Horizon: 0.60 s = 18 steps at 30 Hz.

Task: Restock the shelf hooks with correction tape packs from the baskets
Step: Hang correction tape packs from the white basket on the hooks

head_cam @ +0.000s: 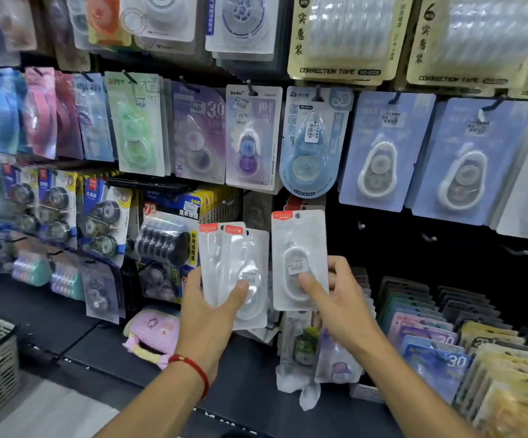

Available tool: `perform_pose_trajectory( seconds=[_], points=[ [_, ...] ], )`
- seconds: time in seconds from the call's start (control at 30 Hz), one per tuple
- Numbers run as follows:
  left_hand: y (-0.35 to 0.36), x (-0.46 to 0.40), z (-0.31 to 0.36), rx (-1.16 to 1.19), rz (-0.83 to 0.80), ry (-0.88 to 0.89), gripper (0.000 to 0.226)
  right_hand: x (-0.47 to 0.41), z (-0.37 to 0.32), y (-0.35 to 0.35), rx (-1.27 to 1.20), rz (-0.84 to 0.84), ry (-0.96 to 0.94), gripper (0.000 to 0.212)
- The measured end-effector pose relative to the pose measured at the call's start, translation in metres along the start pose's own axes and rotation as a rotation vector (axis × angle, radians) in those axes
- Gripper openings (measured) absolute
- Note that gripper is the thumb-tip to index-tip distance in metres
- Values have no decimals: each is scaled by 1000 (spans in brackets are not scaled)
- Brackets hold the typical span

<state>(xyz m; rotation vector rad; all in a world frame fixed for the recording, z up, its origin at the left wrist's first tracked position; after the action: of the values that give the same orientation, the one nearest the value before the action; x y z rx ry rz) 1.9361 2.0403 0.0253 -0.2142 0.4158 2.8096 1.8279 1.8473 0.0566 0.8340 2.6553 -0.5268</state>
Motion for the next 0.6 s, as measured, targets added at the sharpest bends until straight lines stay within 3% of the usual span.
perform_pose_trajectory(
  seconds=[0.13,0.37,0.47,0.6],
  points=[
    [-5,-2,1,-36,48,39,48,-3,1,-2,-13,73,-6,28],
    [-8,-3,4,-83,111,89,51,-2,-1,3,-80,118,-38,37],
    [-8,-3,6,-92,123,102,52,-5,15,6,-101,84,104,46],
    [-7,-1,6,-84,104,111,50,-3,42,2,193,-46,279,57]
  ],
)
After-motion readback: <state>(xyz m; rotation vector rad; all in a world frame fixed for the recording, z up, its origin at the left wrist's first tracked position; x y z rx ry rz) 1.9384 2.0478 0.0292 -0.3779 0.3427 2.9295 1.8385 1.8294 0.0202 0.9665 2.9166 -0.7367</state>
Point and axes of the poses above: each hand's wrist, its own x-axis away from the middle knuckle, its own y-axis out of the palm, z = x × y, the point moved 4 cm from there along -x, towards the middle knuckle, and after that the axes turned 5 degrees about -y, right-handed, at the moved point
